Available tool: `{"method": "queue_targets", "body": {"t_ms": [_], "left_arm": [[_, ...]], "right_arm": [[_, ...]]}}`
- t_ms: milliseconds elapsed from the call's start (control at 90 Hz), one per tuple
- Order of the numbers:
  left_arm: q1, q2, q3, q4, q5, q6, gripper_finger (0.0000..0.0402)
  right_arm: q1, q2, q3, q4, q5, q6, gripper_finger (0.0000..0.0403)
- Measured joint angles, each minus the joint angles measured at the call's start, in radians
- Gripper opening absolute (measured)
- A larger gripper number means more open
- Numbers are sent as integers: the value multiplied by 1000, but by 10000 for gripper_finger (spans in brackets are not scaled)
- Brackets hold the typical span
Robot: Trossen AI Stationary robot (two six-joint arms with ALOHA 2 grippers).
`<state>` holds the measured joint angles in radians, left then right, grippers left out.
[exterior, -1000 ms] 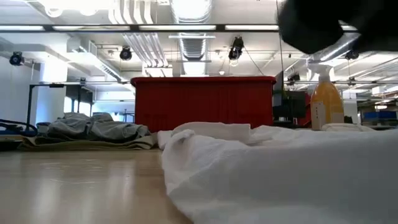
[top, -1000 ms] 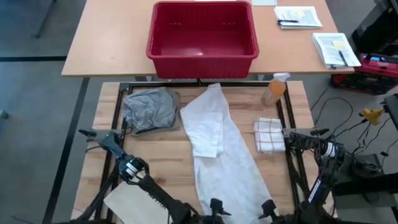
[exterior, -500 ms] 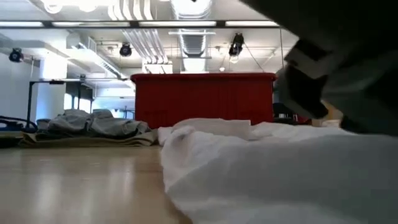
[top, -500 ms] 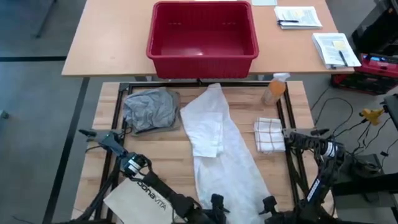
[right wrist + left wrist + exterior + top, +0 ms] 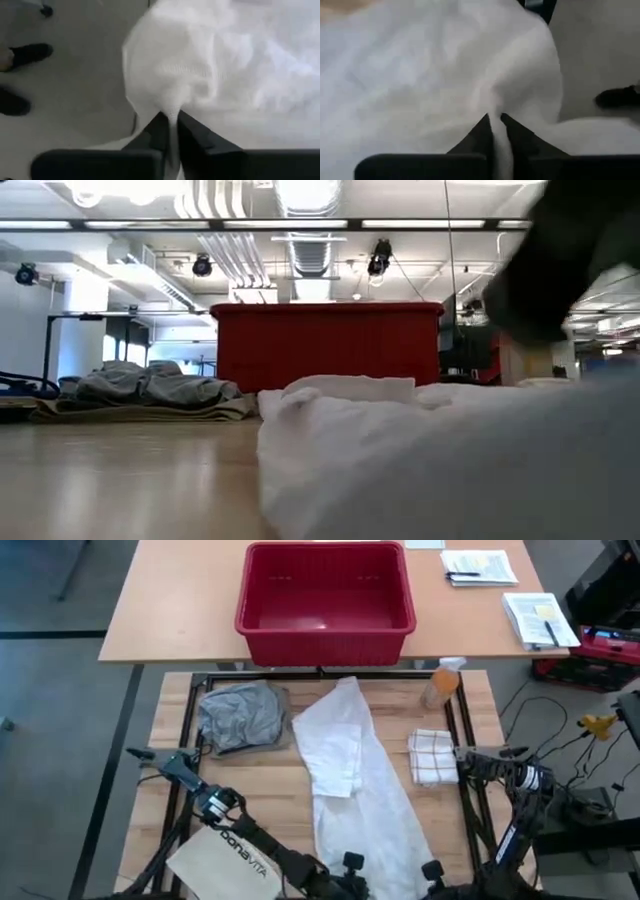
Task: Fold laundry
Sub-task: Fold the white long sleeve shirt
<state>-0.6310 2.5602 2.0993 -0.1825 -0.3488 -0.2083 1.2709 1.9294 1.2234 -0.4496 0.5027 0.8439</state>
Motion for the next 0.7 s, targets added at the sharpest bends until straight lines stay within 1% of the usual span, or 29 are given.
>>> {"method": "queue_targets", "body": {"t_ms": [111,233,322,444,522,600,700], "left_arm": [[1,-22,92,-138,1,-11,3],[0,-31,194,-324,5,-53,2],[-1,-32,255,-436,19,-96,1],[-1,-90,228,-472,58,-229,1],[-1,-125,228,-517,61,-304,1],[-1,-157,227,-526,53,-344,1],[0,-199,227,-539,57,-385,0]], "right_arm": [[-1,-50,10,0,35,-4,17],[-1,-119,13,-1,51,-21,3],[-6,-163,13,-6,58,-38,3],[-29,-223,12,-49,59,-42,1],[-56,-257,11,-80,45,-46,1],[-89,-294,11,-77,19,-64,0],[-142,-344,11,-73,13,-78,0]]}}
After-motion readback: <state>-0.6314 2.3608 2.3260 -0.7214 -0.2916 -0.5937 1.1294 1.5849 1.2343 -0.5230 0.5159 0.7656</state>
